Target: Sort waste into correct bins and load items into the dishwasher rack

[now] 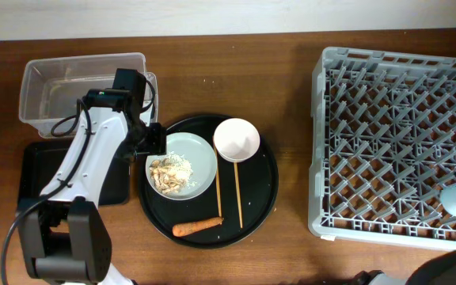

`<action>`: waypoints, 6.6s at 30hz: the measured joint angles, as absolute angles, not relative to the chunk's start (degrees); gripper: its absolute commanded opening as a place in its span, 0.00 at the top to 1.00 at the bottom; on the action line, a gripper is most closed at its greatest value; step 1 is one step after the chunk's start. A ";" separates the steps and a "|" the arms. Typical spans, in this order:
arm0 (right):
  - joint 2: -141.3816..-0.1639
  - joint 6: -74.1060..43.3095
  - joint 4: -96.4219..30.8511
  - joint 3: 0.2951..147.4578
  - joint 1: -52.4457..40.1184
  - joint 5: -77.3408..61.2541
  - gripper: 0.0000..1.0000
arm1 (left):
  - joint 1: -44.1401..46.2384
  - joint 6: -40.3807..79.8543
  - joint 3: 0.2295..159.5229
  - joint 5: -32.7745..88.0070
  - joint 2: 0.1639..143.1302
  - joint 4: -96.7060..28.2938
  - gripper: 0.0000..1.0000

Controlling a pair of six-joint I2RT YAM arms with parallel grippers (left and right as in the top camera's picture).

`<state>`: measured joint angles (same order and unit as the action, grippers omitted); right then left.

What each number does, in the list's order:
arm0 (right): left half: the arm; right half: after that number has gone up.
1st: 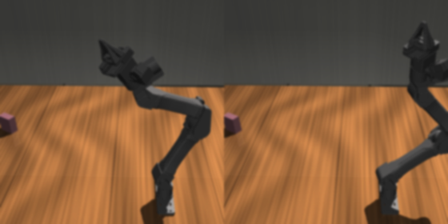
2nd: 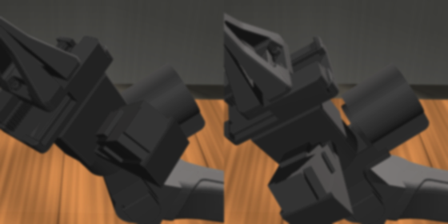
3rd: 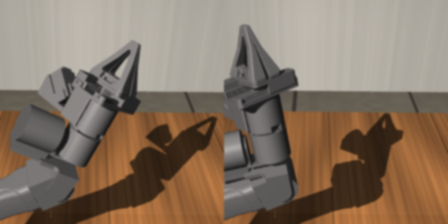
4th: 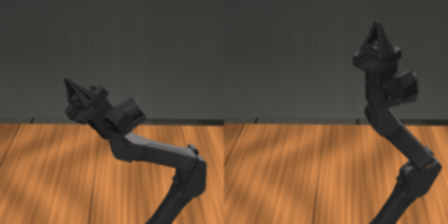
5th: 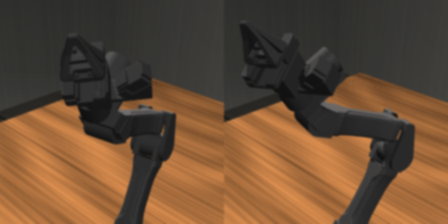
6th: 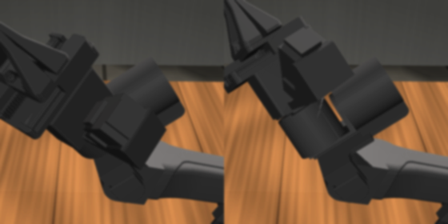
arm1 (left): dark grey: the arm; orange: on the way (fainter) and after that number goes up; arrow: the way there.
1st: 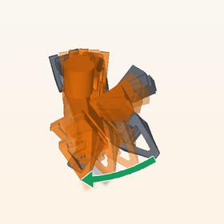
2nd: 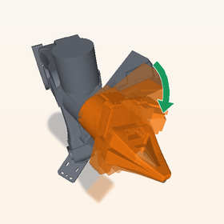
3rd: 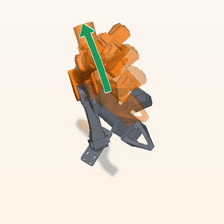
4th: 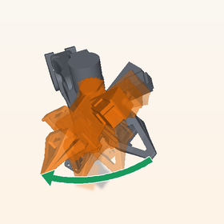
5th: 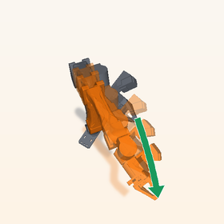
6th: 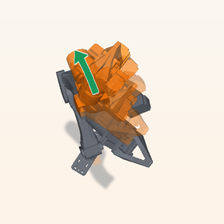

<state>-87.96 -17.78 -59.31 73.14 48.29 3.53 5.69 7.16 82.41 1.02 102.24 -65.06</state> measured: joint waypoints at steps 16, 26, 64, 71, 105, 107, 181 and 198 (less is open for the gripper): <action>-85.41 -3.46 -61.65 77.76 14.90 -25.32 0.24 | 5.69 7.35 82.41 0.97 102.21 -66.59 0.18; -106.83 -9.43 -35.03 78.22 -20.69 -11.22 0.51 | 5.69 7.38 82.39 1.02 102.10 -66.59 0.17; -109.06 -1.34 -32.27 79.13 14.31 60.64 0.23 | 5.69 7.38 82.39 1.69 102.10 -66.19 0.17; -100.18 -4.10 -42.89 78.81 11.57 46.37 0.17 | 5.69 7.57 82.39 1.69 102.10 -66.06 0.01; -116.95 -29.47 -50.28 79.44 -39.75 -1.96 0.96 | 5.69 7.60 82.39 1.93 102.08 -66.67 0.01; -116.95 -29.56 -50.33 79.53 -39.75 -2.22 0.96 | 5.69 7.60 82.39 1.93 102.08 -66.81 0.01; -91.00 -24.43 -64.99 81.54 -28.25 1.54 0.96 | -8.05 10.17 82.39 5.19 102.06 -68.58 0.01; -93.06 -13.78 -62.06 71.66 -6.13 5.15 0.63 | 12.40 10.17 82.39 7.55 102.06 -66.17 0.01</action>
